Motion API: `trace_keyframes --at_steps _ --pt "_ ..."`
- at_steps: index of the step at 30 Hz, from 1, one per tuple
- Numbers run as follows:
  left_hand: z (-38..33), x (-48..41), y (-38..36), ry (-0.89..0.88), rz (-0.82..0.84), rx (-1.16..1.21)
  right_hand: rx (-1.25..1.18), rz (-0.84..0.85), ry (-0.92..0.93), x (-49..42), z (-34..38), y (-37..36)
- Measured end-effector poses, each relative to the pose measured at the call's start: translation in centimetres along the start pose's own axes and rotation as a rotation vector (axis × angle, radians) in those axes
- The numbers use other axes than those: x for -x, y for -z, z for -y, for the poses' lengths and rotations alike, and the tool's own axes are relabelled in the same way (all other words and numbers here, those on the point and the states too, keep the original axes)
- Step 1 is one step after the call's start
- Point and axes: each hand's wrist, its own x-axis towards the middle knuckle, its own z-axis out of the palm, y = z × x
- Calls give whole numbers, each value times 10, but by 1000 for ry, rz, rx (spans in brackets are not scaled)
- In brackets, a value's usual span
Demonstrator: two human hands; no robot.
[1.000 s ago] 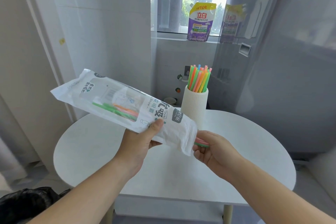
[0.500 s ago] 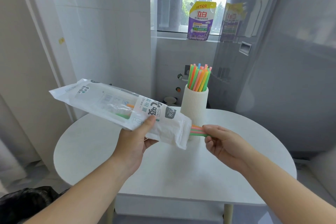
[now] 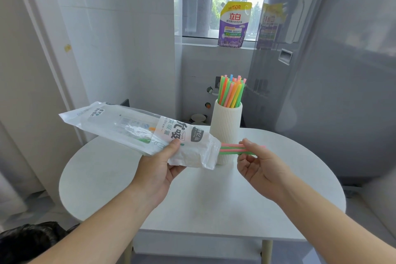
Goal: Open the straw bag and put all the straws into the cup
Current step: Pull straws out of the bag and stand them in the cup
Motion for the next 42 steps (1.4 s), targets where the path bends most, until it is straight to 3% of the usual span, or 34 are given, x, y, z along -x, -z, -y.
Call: trace_keyframes --at_steps 22,34,42 --pt "-1 2 -3 -1 8 28 -35 61 -31 7 -17 -15" --pt "3 3 -8 5 39 21 -74 -10 109 9 -25 -28" --pt "0 -3 0 49 21 117 251 -23 311 5 0 -26"
